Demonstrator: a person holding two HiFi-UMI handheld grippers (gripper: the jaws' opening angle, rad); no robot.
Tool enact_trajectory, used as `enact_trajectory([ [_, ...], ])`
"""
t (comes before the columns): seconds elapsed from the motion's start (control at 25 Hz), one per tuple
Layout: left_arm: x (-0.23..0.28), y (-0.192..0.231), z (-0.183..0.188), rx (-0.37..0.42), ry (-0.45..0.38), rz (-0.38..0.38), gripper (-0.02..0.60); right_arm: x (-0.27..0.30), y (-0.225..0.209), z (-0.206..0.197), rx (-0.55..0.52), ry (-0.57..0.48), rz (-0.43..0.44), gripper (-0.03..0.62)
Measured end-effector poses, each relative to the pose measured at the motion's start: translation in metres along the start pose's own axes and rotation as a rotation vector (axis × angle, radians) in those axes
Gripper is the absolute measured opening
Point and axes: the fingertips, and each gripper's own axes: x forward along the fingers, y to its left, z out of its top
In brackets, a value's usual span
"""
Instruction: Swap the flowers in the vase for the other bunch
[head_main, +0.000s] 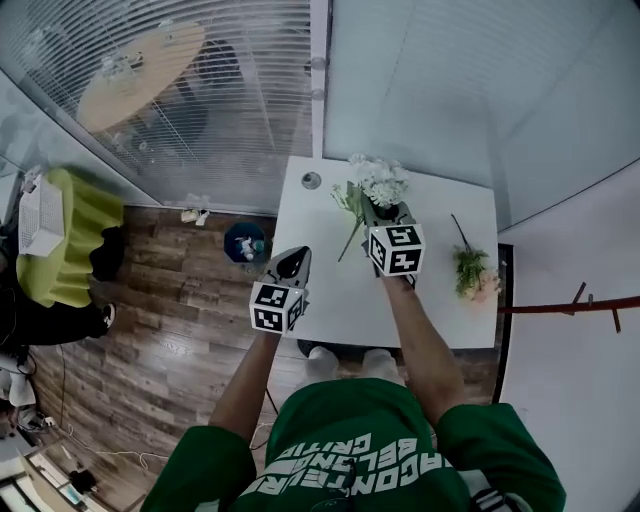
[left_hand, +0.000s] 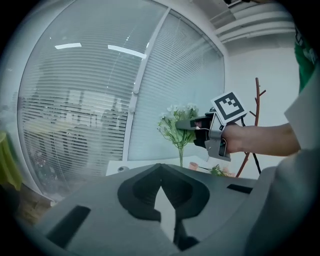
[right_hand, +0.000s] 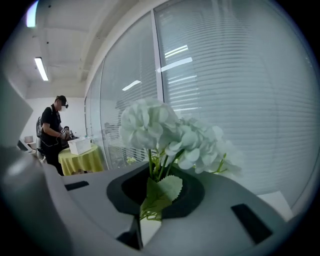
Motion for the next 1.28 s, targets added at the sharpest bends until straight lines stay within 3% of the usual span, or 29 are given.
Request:
enact_trajectory([
  [0.52,0.063,-0.088,0.097,0.14,-0.102,-0.098,0.008,-0.09,-0.104,0.095,-0.081,-0.175,-0.11,0.04],
  [0.92,0.107,-0.162,0.126,0.207,-0.12,-0.188,0.008,-0.147,-0.188,0.103,-0.073,-0.2,-0.214,0.04],
  [1.28,0.126,-0.177,0.125,0.22,-0.098,-0.212,0.008,-0.15,-0.205,0.1,-0.081,-0.192,-0.231,0.04],
])
